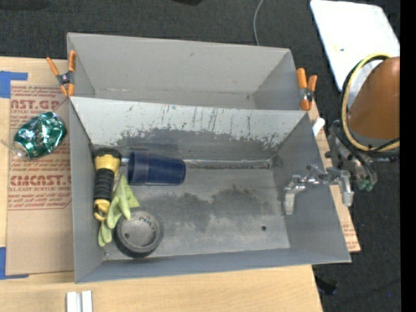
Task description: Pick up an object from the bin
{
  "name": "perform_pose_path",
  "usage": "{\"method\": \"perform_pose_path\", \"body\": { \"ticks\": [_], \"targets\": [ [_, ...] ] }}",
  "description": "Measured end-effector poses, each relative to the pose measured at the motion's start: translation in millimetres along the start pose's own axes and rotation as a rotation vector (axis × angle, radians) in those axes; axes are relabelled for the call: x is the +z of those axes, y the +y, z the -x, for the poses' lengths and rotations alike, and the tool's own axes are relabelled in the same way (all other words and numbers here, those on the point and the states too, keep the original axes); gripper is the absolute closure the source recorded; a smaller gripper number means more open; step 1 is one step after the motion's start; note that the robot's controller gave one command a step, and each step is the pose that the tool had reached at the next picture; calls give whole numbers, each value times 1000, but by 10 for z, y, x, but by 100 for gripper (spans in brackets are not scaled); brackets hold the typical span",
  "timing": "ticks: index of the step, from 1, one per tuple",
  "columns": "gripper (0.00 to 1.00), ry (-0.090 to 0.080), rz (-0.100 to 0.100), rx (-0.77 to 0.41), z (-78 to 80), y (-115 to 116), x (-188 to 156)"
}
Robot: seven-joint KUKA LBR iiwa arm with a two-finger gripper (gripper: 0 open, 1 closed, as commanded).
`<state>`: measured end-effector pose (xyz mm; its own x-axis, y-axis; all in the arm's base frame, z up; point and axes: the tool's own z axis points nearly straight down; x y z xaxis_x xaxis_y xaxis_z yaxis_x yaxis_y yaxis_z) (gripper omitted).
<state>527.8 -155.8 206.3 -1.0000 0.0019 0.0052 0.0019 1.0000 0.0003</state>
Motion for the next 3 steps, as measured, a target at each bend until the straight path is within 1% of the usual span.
{"method": "perform_pose_path", "body": {
  "ticks": [1,2,3],
  "targets": [
    [0,-8,-2,-2,17,8,-48],
    [0,-9,-2,-76,357,82,-16],
    [0,-11,-4,-122,480,171,-13]
  ]
}}
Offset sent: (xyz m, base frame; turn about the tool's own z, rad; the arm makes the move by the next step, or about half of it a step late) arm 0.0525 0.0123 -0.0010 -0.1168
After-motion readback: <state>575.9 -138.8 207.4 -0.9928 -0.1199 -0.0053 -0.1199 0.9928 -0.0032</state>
